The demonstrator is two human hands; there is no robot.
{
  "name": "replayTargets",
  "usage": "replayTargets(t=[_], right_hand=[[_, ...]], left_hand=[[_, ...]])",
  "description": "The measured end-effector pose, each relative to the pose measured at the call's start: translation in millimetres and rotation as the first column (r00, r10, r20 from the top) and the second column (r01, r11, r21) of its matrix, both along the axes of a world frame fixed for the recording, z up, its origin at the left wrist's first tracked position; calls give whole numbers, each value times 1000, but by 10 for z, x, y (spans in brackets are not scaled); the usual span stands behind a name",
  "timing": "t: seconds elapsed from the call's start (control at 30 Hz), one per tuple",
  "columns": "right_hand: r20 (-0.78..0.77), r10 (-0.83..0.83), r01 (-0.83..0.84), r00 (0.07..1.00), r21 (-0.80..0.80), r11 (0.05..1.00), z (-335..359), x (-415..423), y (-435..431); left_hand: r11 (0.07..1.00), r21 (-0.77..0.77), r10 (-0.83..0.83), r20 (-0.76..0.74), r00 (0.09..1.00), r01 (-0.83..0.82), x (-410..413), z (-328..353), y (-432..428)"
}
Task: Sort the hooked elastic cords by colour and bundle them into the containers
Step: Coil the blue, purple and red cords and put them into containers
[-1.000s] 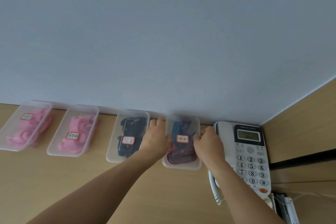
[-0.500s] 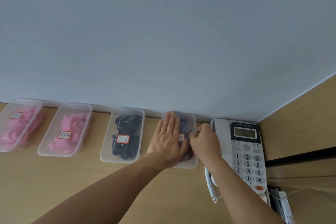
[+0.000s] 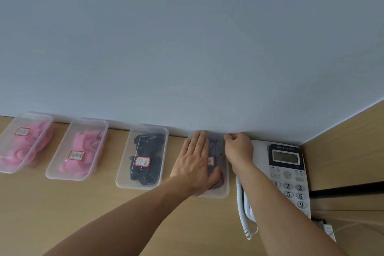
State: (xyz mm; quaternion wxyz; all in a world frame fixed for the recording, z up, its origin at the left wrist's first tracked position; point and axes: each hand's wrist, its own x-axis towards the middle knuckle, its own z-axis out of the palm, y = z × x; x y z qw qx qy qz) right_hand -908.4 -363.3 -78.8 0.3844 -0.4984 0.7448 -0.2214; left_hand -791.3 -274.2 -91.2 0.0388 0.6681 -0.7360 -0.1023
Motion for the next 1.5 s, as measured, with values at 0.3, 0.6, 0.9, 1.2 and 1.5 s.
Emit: replayTargets(t=[0.3,0.6,0.9,1.2,1.5], right_hand=[[20,-1,0,1000,69,998,-19,-31,180],[63,-20,17,998,42,999,-10,-99,508],[110,-59,53,992,53,997,-46,-149,924],[183,1,-10,983,45,999,-118,-196,1070],[387,-49,27,921,63,998,-12,-243,1285]], left_hand=[[1000,19,0,47,999,0,-3,-4,-15],[998,49,-46,70,996,43,7,-24,-19],[994,68,-97,127,987,89,58,27,-15],[994,85,-80,107,991,71,67,10,-14],[997,59,-54,93,994,49,64,13,-9]])
